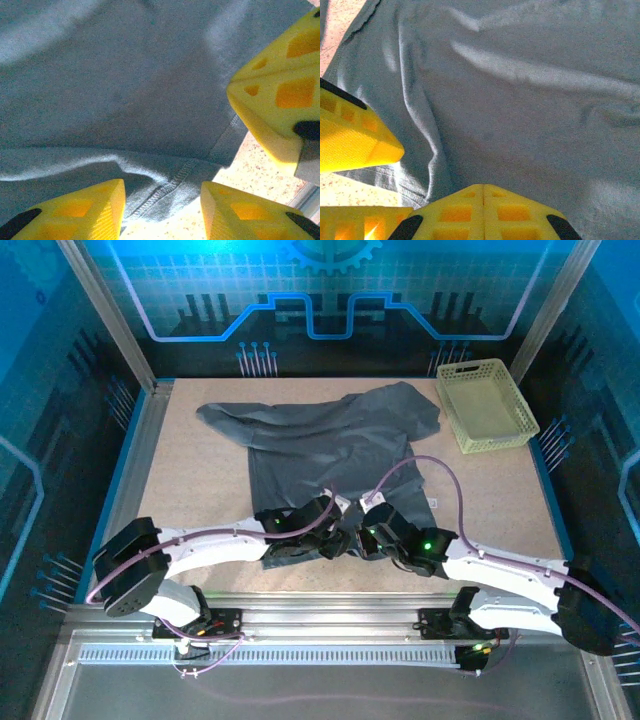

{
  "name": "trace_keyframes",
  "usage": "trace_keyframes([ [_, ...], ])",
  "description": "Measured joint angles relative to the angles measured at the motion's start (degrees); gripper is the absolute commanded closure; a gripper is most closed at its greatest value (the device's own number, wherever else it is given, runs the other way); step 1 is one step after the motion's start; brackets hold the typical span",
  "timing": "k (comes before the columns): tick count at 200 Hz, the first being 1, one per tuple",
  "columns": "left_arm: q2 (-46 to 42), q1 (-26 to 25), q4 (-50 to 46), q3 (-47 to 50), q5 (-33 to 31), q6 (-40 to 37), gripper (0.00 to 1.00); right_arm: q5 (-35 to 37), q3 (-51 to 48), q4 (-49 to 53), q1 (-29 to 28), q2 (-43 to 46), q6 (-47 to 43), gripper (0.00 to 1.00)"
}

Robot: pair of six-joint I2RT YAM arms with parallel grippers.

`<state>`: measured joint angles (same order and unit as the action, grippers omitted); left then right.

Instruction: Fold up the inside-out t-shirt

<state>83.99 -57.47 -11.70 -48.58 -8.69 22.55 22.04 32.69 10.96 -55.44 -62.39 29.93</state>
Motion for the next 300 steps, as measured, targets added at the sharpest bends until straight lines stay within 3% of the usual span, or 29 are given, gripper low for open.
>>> trace_keyframes([
  [64,-3.04,0.00,0.02,4.33,-1.55,-0.11,0.44,-6.91,-6.56,0.48,0.24,5.18,0.68,0.63],
  [107,-5.29,1.49,0.44,6.54,-1.99,0.09,0.41,-10.10,-8.72,0.07,-1.14,4.68,0.92,0.61],
  [147,-5.77,2.25,0.55,6.78,-1.97,0.57,0.39,-11.45,-8.55,-1.68,-1.18,-0.92,0.83,0.62],
  [192,-7.02,2.54,1.31,8.22,-1.90,1.42,0.34,-11.41,-6.86,-2.27,-1.18,-5.09,0.15,0.71],
  [220,-7.02,2.58,1.44,8.28,-1.07,1.42,0.31,-10.45,-5.79,-3.02,-1.18,-6.54,-0.57,0.87],
  [259,-7.02,2.58,2.05,8.31,0.94,1.14,0.25,-8.00,-4.90,-3.10,-1.18,-6.84,-1.73,1.00],
  [300,-6.69,2.43,3.69,8.31,2.16,0.04,0.13,-7.48,-4.72,-2.56,-1.11,-3.02,-2.47,1.00],
])
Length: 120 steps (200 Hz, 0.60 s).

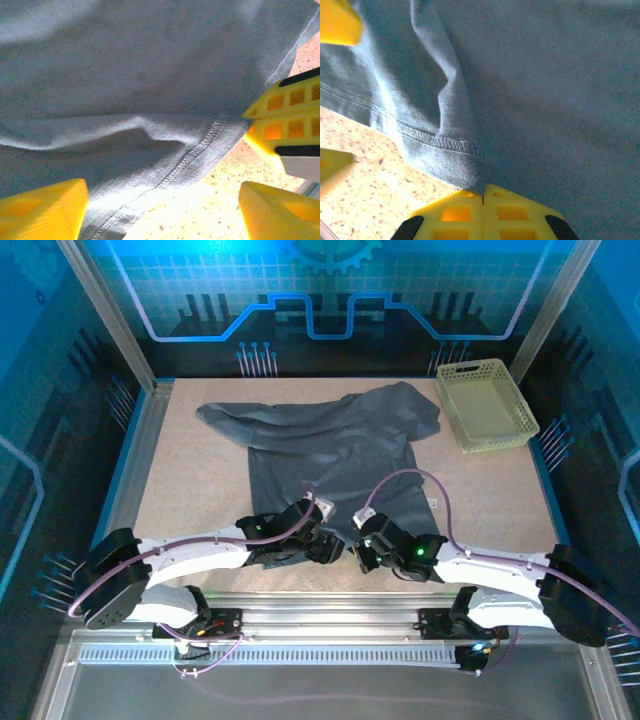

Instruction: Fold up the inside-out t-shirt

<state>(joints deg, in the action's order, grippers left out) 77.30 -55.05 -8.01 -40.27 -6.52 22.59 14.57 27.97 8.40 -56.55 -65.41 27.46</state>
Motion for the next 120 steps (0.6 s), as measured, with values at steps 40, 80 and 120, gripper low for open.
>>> trace_keyframes([
  [40,3.19,-1.46,1.05,-0.31,-0.66,-1.99,0.03,-0.09,1.46,0.90,0.74,4.90,-0.42,1.00],
  [80,7.17,-2.03,1.03,-3.39,-4.20,-2.21,0.07,-0.02,2.40,1.42,0.87,5.64,-0.57,1.00],
  [120,9.35,-2.12,1.01,-5.64,-10.16,-1.84,0.27,-0.02,2.43,1.64,1.49,6.34,-0.59,1.00],
])
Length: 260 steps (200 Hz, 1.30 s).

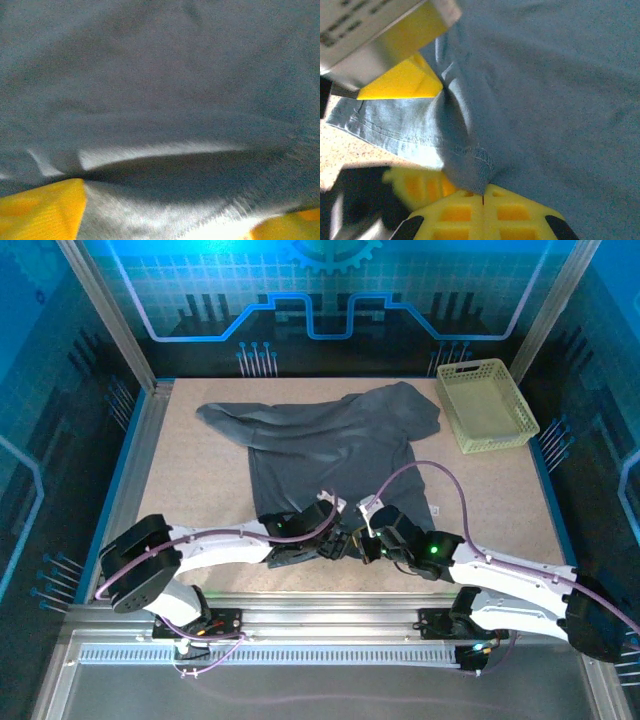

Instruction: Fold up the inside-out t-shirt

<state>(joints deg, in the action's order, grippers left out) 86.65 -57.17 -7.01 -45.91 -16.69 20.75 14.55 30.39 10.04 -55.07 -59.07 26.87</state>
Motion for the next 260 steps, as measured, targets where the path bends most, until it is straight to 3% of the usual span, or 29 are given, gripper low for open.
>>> trace_keyframes([
  [30,0.31,0.00,0.04,-0.85,-3.04,0.39,0.51,0.00,0.00,0.00,0.07,0.46,0.02,1.00],
  [49,0.31,0.00,-0.02,-1.11,-3.50,0.24,0.70,0.00,0.00,0.02,0.31,0.72,0.02,1.00],
  [63,0.31,0.00,0.04,-1.44,-3.61,0.68,0.81,0.04,0.00,0.24,0.42,1.22,0.09,0.83],
  [88,0.24,0.17,0.02,-1.79,-3.65,1.38,0.95,0.17,0.00,1.16,0.50,3.48,-0.31,0.68],
  [117,-0.96,1.60,-0.02,-1.97,-2.97,2.32,0.98,-0.74,-0.59,1.68,0.07,9.49,-1.38,0.48],
  [136,-2.73,2.89,-0.02,-2.23,-2.12,2.95,0.98,-2.01,-2.12,0.70,-2.27,13.07,-2.89,0.42],
  [189,-6.43,4.79,-0.04,-3.85,0.81,3.21,0.97,-3.63,-7.41,-8.20,-9.42,7.41,-4.68,0.39],
  [260,-8.15,6.08,-0.24,-4.81,2.71,3.13,0.96,-6.40,-9.18,-21.84,-8.96,-6.01,-10.45,0.37],
])
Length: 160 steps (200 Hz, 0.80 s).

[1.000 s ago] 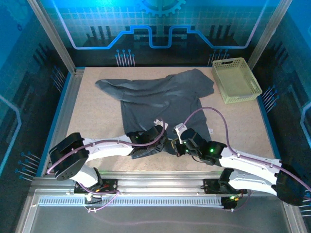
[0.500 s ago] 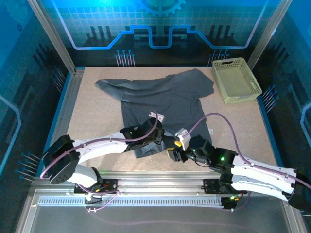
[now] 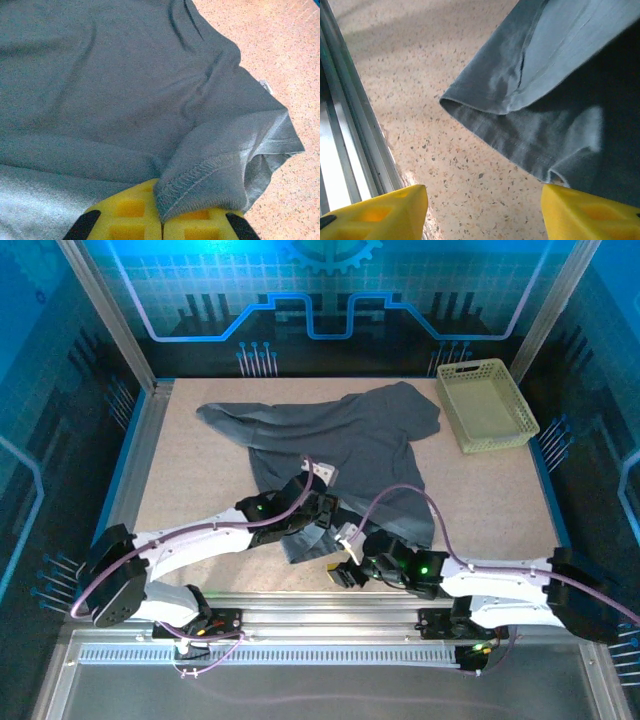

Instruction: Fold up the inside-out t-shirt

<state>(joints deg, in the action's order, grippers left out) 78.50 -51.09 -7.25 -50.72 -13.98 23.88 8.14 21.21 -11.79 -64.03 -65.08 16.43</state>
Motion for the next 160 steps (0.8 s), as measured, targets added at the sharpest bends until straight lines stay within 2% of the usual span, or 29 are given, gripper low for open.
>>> trace_keyframes([
  [70,-2.89,0.68,-0.17,-0.26,1.40,-0.28,0.93,-7.13,4.63,-4.76,7.69,-12.28,-2.84,0.37],
  [140,-5.44,0.70,-0.92,-0.26,2.54,-0.96,0.91,-2.36,6.27,-8.46,10.64,-16.72,-4.28,0.37],
  [160,-5.49,0.70,-1.53,-0.26,3.37,-1.77,0.91,-2.12,6.27,-9.94,13.16,-16.70,-3.80,0.37],
])
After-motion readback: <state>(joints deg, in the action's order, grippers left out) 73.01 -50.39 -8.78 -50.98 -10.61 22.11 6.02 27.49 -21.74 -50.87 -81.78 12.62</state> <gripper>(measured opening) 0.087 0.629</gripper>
